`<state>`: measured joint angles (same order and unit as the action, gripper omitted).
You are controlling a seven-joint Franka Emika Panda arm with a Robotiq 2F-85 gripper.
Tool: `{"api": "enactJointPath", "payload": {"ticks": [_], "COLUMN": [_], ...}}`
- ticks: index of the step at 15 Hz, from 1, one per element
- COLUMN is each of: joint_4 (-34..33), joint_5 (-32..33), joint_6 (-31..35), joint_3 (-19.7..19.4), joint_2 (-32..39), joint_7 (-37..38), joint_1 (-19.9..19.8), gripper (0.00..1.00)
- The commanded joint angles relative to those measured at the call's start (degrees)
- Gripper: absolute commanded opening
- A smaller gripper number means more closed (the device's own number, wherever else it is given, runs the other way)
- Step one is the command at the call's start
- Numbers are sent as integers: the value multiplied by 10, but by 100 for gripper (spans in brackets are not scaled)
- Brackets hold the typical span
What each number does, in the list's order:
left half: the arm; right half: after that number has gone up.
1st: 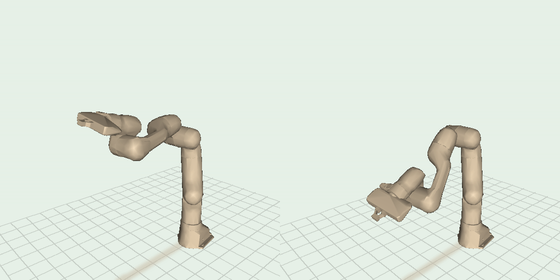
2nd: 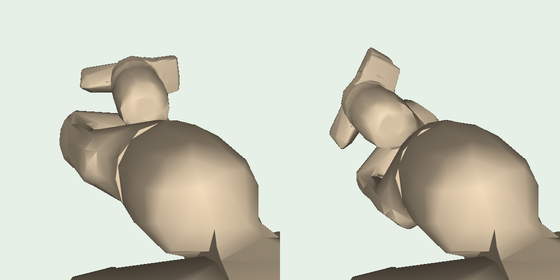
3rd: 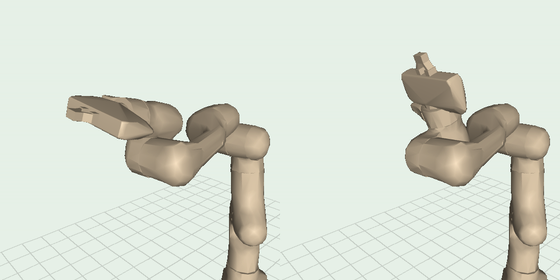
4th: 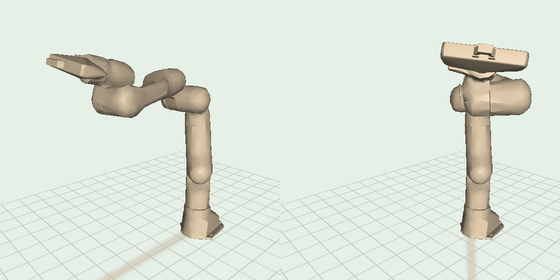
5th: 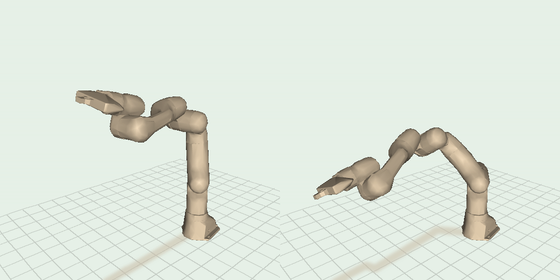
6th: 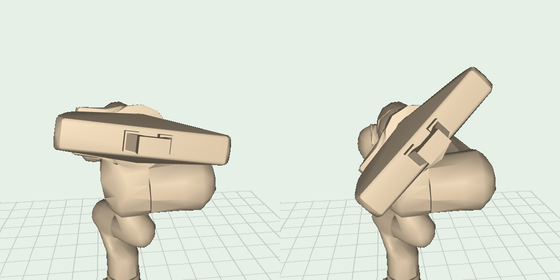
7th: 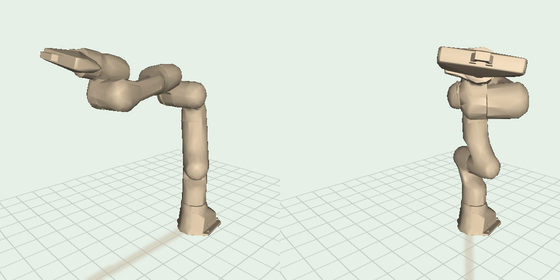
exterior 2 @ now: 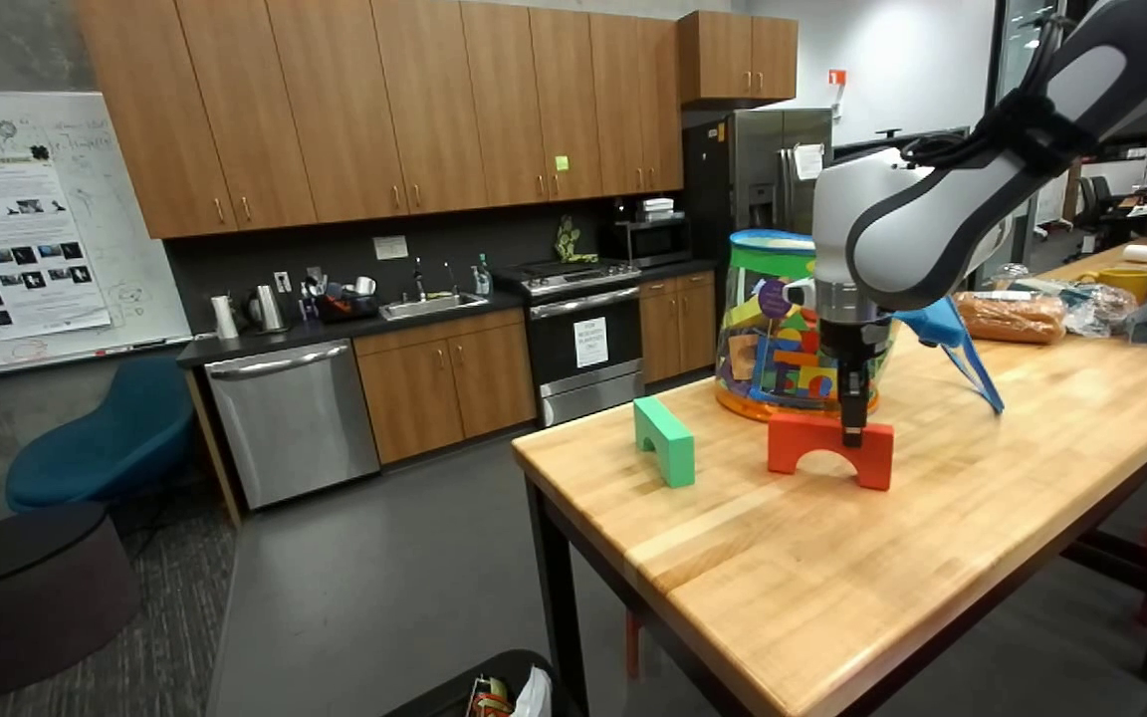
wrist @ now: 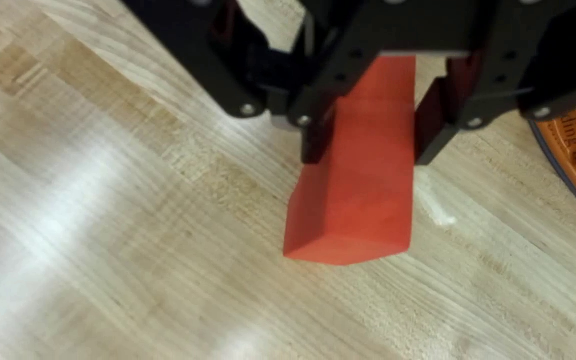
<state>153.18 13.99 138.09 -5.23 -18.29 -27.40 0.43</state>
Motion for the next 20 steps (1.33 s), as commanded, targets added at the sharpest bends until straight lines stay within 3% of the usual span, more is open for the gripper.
{"api": "enactJointPath", "payload": {"ticks": [1,20], "joint_4": [-6,38], "joint_5": [-4,-64], "joint_6": [-17,-48], "joint_3": [5,110], "joint_2": [-7,-73], "joint_7": [12,331], "joint_1": [0,20], "gripper": [18,15]}}
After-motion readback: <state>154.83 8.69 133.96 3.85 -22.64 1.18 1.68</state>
